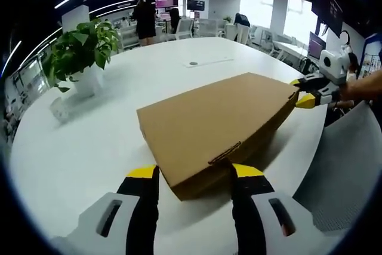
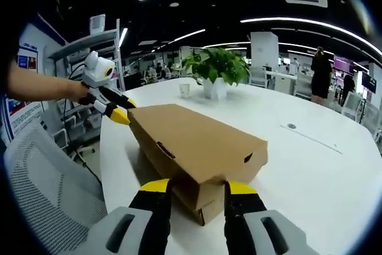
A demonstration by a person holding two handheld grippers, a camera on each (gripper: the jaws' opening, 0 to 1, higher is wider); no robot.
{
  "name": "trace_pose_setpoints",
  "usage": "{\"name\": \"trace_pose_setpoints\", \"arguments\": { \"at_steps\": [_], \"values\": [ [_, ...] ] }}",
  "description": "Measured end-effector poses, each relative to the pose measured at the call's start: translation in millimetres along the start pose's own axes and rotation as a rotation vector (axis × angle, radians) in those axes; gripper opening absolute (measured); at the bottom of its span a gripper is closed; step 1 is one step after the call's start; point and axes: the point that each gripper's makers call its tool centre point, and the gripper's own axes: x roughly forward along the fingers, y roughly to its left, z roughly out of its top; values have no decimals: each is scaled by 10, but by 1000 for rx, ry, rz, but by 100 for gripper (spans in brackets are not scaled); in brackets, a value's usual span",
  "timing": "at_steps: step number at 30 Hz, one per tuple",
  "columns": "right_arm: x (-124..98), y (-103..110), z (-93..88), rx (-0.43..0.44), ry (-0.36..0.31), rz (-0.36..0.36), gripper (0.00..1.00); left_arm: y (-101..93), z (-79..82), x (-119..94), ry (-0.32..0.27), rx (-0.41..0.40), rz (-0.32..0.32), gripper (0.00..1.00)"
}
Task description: Operate the shoe box by opening the lid, removing the specified soft item, and placing it in the target area until the item is outside and the box remains undamaged.
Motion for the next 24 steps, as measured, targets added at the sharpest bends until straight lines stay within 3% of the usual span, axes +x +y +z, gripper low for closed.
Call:
{"name": "trace_pose_setpoints", "arguments": {
  "at_steps": [24],
  "values": [
    [-136,-54,386,-50,-62,8,33,16,407,-204,-101,-28,-11,51]
  ]
}}
